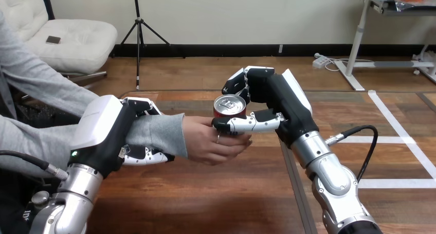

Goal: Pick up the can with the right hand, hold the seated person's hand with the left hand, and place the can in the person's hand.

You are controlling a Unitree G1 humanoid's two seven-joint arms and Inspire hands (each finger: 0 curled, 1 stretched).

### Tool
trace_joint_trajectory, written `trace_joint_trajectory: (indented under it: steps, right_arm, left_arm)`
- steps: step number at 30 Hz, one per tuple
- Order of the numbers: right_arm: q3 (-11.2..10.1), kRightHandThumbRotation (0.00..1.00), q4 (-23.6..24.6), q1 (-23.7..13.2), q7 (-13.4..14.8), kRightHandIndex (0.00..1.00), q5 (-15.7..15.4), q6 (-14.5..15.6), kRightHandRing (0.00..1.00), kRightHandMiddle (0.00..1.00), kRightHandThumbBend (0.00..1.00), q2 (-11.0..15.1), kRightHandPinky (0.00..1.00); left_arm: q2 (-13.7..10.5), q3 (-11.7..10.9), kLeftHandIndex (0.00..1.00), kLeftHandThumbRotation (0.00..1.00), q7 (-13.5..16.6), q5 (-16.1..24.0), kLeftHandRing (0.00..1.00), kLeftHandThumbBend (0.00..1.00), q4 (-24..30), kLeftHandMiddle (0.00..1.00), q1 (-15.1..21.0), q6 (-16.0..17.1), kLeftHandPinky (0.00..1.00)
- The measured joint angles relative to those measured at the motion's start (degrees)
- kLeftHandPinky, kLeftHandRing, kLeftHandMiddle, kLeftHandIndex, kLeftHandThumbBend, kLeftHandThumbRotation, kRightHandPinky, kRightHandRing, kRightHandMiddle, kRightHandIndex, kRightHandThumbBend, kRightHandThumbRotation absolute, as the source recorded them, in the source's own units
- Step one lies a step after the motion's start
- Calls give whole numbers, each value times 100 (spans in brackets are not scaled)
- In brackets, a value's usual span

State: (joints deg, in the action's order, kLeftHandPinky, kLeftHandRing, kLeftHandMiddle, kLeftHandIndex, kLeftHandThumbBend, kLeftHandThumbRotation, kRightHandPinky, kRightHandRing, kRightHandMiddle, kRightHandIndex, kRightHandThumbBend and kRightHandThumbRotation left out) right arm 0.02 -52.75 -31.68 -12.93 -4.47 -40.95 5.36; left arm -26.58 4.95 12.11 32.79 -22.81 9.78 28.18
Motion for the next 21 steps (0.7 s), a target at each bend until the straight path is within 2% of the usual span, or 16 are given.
trace_joint_trajectory:
  steps: [21]
  right_arm:
    - [8, 0, 1, 0, 15, 41, -21, -1, 31, 41, 85, 8, 27]
  left_arm:
    - [20, 73, 40, 0, 117, -12, 25, 76, -78, 32, 40, 12, 22]
